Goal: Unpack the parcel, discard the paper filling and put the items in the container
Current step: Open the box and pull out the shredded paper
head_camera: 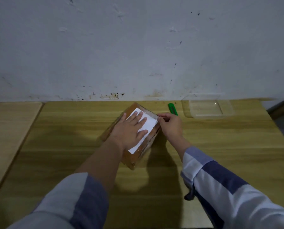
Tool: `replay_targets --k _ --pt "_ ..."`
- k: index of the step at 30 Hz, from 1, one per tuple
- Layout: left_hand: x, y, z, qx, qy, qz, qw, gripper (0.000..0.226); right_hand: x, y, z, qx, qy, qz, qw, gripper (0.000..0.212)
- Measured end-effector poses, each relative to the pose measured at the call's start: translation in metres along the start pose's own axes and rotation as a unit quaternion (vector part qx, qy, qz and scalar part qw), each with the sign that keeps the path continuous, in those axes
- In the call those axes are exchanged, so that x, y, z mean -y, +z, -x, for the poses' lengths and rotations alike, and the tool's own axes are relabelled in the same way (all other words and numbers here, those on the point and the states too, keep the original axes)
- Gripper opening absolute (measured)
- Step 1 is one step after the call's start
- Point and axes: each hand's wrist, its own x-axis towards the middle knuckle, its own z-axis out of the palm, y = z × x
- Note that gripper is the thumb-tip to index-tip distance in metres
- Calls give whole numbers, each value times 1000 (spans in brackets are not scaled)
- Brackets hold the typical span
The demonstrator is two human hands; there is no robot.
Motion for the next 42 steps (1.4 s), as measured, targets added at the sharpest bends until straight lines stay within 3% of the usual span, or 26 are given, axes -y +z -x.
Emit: replay_targets --k 7,14,17,20,28,33,36,42 --pt "12 4 63 6 -57 30 998 63 -2 8 83 -95 77 -25 992 12" --pt "46 21 131 -15 -141 86 986 74 4 31 149 -68 101 -32 992 15" --pt "52 26 148 -22 -195 169 966 87 0 33 160 -63 0 67 996 27" --pt "50 27 155 -27 -206 243 948 90 -3 30 160 -14 -127 187 974 25" --pt "58 37 157 -34 -194 348 917 98 32 5 139 171 -182 402 881 37" --pt "64 51 151 -46 -214 389 895 105 38 6 137 210 -239 457 831 33" --pt "63 45 153 -62 -208 406 888 106 29 7 142 162 -283 421 847 25" --pt "55 31 158 -96 -208 420 878 85 34 10 148 3 -304 351 885 17"
